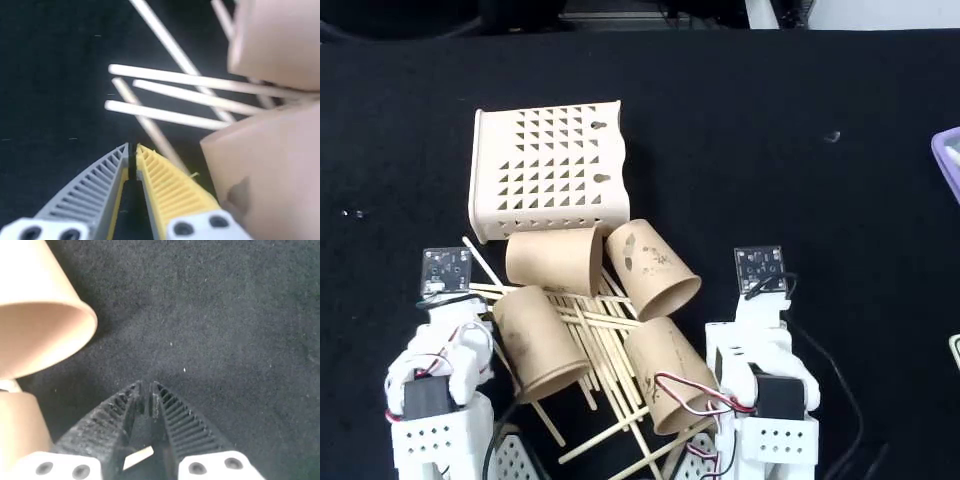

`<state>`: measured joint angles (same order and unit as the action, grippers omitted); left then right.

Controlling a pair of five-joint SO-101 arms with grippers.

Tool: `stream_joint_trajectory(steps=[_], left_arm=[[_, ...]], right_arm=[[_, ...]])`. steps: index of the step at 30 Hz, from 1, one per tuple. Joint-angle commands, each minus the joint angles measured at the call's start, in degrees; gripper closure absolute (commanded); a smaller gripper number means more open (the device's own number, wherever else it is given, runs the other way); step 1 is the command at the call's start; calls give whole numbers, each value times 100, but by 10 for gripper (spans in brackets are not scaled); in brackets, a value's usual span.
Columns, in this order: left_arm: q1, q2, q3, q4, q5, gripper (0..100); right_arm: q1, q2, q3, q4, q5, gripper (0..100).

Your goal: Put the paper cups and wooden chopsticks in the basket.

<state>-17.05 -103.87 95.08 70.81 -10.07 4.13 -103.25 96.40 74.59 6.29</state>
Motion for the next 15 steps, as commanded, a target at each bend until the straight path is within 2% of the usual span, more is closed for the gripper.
stream_joint_trajectory(steps=[1, 3, 8, 12, 15], left_arm=[[-1138, -53, -1226, 9, -1222, 967], [-1446, -53, -1815, -44, -1468, 967], [-1921, -53, -2862, -941, -1055, 967], [-1763, -35, -3143, -1881, -316, 966], [-1288, 0, -3152, -2268, -9, 943]], right_arm=[[-53, -541, -40, -580, 9, 956], [-44, -541, -163, -1055, 9, 956], [-44, -541, -462, -2514, 9, 956], [-79, -541, -884, -2998, 220, 944], [-97, -541, -1622, -2989, 747, 864]])
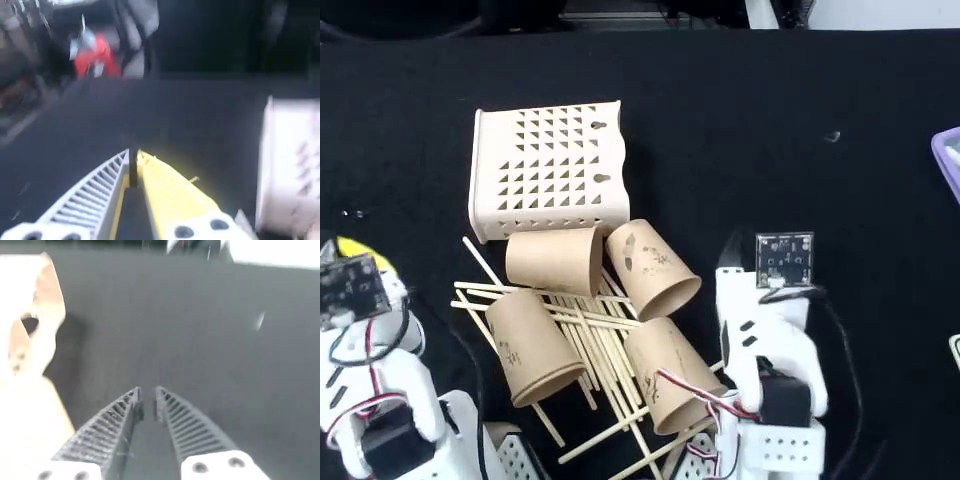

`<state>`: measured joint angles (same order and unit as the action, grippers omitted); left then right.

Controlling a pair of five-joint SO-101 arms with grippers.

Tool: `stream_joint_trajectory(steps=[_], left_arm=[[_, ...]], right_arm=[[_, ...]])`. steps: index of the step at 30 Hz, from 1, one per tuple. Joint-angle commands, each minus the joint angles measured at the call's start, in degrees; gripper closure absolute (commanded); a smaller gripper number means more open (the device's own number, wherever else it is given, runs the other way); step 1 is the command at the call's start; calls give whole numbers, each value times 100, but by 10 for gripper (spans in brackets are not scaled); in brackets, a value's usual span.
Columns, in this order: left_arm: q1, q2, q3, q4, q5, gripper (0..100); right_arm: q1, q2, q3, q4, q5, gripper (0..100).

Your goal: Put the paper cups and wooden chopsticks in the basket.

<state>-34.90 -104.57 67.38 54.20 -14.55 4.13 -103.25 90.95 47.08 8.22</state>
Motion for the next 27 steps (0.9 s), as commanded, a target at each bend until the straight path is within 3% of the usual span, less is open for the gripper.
stream_joint_trajectory(steps=[1, 4, 8, 16, 22, 27], left_arm=[[664, 70, -347, -686, 448, 912], [1121, 105, -286, -642, 475, 809], [1429, 668, -409, -501, 870, 793], [2105, 3965, -2141, -457, 897, 791], [2246, 6479, -3468, -413, 897, 791], [2229, 8053, -4453, -9, 897, 791]], right_arm=[[-97, -541, -1420, -237, 571, 835], [-97, -523, -2703, 70, 563, 805], [-343, 75, -4602, 668, 571, 824], [-1486, 3855, -7925, 2075, 9, 822], [-1591, 5912, -7899, 1820, -510, 822], [-1512, 6800, -6475, 527, -475, 823]])
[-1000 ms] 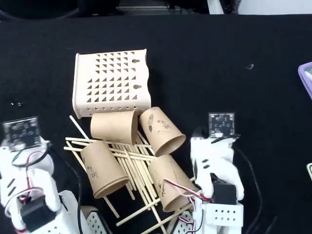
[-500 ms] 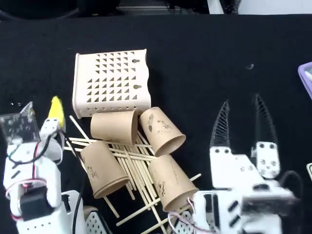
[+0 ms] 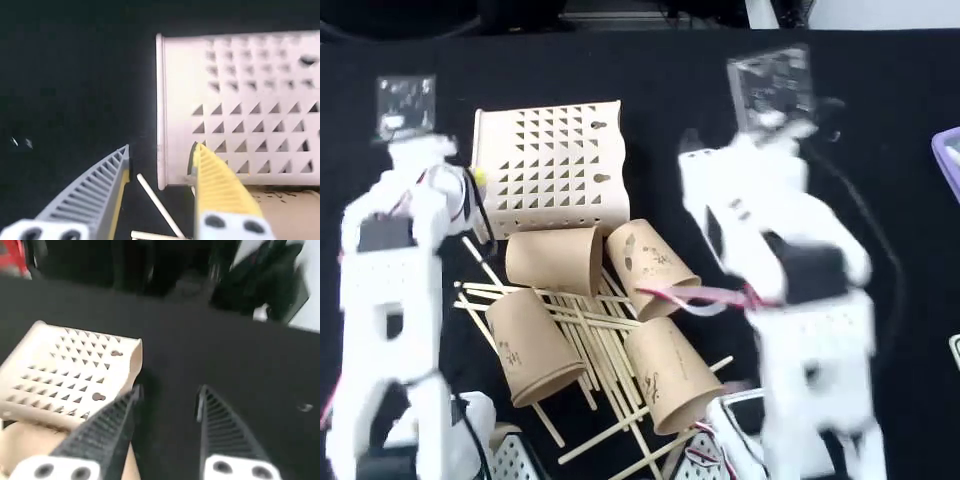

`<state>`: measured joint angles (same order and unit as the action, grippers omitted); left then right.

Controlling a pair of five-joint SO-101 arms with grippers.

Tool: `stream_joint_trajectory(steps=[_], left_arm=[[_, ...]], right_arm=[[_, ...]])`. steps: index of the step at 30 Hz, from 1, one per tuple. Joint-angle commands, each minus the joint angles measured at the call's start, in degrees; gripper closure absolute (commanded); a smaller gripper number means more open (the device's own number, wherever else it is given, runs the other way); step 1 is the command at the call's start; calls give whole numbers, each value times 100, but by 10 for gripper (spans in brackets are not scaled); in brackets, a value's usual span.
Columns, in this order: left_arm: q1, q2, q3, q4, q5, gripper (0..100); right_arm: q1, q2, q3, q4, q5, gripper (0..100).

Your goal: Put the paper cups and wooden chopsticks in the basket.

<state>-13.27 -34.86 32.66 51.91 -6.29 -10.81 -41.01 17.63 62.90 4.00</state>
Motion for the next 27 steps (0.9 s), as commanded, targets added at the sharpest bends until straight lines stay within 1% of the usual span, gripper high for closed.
stream_joint_trajectory(steps=[1, 4, 6, 11, 14, 24, 27], left_arm=[[48, 1327, -1130, 220, 70, 791], [66, 1987, -1622, 246, 70, 791], [84, 2338, -1895, 246, 70, 791], [-4, 3051, -2378, 202, 35, 791], [-215, 3314, -2510, 237, 53, 791], [-813, 4211, -2484, 167, 18, 791], [-1086, 4448, -2413, -105, 18, 791]], right_arm=[[53, 681, 1182, -1442, -88, 823], [255, 796, 2044, -2409, -97, 825], [387, 787, 2545, -2813, -97, 825], [422, 822, 3310, -3508, -62, 825], [413, 822, 3495, -3824, -88, 825], [413, 831, 3591, -3921, -88, 825], [413, 831, 3600, -3912, -88, 825]])
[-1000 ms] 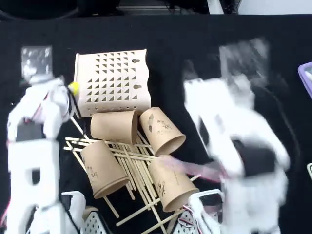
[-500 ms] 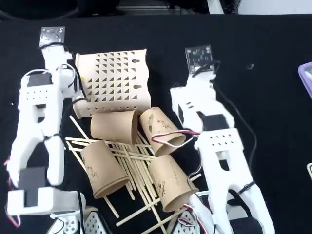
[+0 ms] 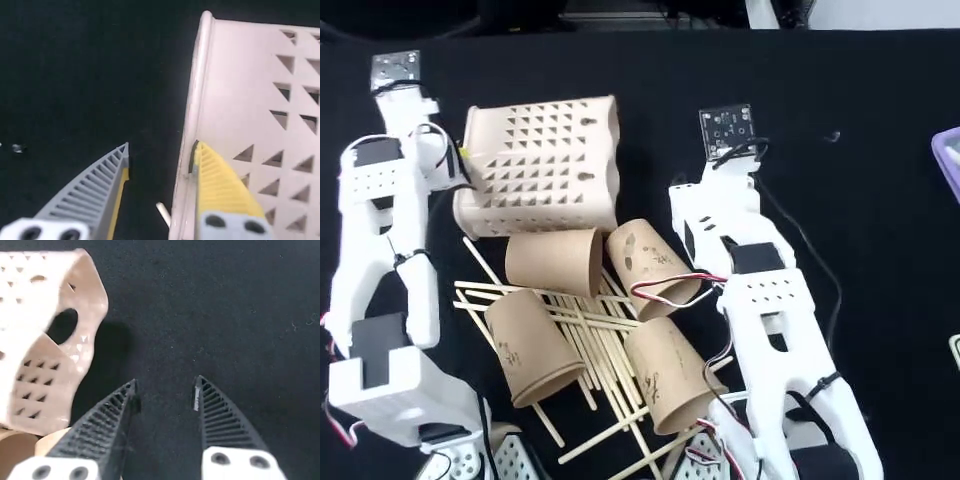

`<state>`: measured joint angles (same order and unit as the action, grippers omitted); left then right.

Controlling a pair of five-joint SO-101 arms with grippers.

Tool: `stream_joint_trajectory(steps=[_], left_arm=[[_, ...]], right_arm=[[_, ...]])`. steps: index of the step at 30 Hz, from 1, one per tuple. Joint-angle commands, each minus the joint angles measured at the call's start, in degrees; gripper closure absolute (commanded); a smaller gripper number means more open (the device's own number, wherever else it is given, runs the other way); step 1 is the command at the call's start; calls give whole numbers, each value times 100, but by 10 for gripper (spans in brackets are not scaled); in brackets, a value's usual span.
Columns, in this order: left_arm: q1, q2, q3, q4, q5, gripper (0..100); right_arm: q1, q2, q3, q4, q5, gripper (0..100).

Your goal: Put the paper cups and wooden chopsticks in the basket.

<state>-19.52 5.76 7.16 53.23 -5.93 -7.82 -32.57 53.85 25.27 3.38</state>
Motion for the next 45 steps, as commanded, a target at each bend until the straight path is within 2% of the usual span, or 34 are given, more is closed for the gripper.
stream_joint_trajectory(steps=[1, 9, 13, 17, 22, 24, 32, 40, 45], left_arm=[[-549, 484, 127, -308, -18, 791], [-1033, 835, -75, -422, -18, 791], [-1262, 818, -382, -193, 9, 791], [-1569, 624, -1218, 677, 35, 791], [-1622, 273, -2756, 2303, 35, 791], [-1508, 193, -3371, 2875, 62, 791], [-620, 114, -5587, 4782, 985, 786], [409, 62, -5666, 4756, 1758, 785], [699, 70, -5068, 4668, 1846, 785]], right_arm=[[114, -13, -22, -149, -26, 825], [105, -13, -22, -141, -35, 825], [105, -13, -22, -132, -35, 825], [105, -13, -22, -132, -35, 825], [105, -13, -22, -149, -35, 825], [105, -13, -22, -149, -35, 825], [105, -13, -13, -132, 0, 825], [105, -13, -13, -123, 0, 825], [105, -13, 4, -123, 0, 825]])
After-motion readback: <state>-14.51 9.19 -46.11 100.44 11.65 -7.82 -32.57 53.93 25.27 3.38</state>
